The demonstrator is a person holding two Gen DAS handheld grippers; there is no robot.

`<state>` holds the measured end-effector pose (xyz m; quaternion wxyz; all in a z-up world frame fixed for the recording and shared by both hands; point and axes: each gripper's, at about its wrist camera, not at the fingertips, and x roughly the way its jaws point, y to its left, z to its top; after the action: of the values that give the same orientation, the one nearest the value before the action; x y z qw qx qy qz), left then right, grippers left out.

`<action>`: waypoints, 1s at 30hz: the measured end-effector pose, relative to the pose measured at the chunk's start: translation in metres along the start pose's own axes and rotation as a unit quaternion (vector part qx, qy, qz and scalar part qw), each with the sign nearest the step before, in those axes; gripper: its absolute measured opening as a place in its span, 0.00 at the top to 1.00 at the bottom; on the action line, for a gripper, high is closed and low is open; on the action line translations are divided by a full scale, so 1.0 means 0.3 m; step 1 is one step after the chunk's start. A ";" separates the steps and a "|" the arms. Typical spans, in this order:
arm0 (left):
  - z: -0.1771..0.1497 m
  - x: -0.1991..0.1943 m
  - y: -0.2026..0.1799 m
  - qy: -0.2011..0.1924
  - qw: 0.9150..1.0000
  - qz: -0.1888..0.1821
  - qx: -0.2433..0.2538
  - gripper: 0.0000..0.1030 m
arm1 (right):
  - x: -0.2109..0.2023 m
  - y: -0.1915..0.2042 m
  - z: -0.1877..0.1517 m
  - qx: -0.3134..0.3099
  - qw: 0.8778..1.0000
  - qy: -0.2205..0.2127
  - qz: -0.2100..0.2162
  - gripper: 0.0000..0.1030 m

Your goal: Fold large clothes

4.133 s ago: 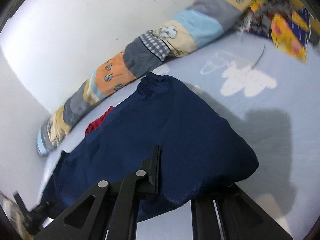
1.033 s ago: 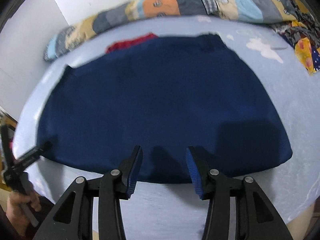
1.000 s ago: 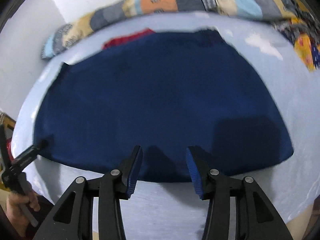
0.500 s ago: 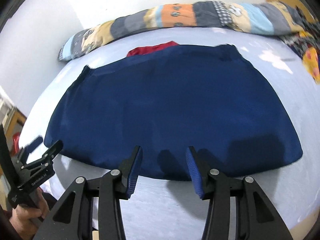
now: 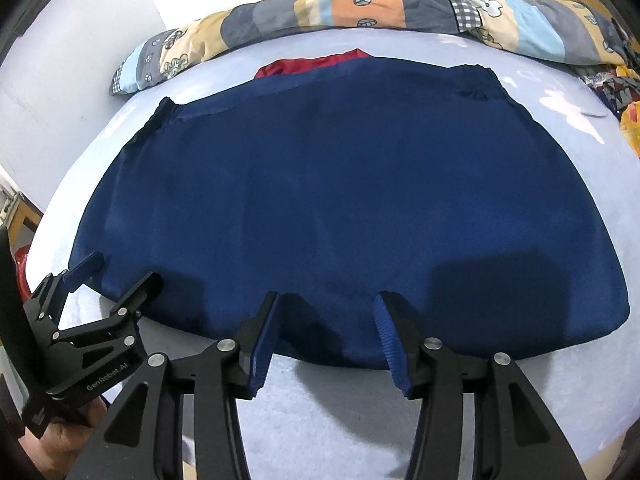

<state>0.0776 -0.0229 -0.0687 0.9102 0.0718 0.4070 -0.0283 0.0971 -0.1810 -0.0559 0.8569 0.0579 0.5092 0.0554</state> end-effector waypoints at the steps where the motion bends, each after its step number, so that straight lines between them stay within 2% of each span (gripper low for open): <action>1: 0.000 0.004 -0.005 0.000 1.000 0.001 0.001 0.09 | 0.003 0.002 -0.001 0.000 1.000 0.001 -0.001 0.50; 25: -0.002 0.028 -0.031 -0.005 1.000 0.005 0.001 0.07 | 0.026 0.023 0.001 -0.014 1.000 0.014 -0.022 0.48; 29: 0.005 0.026 -0.028 -0.004 1.000 0.001 -0.005 0.07 | -0.007 0.016 0.017 0.002 1.000 -0.001 0.001 0.48; 30: 0.007 0.025 -0.027 -0.004 1.000 0.000 -0.006 0.07 | -0.026 0.017 0.024 0.004 1.000 -0.016 0.003 0.48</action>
<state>0.0833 -0.0312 -0.0739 0.9120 0.0665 0.4039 -0.0259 0.0995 -0.1775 -0.0450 0.8647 0.0641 0.4952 0.0552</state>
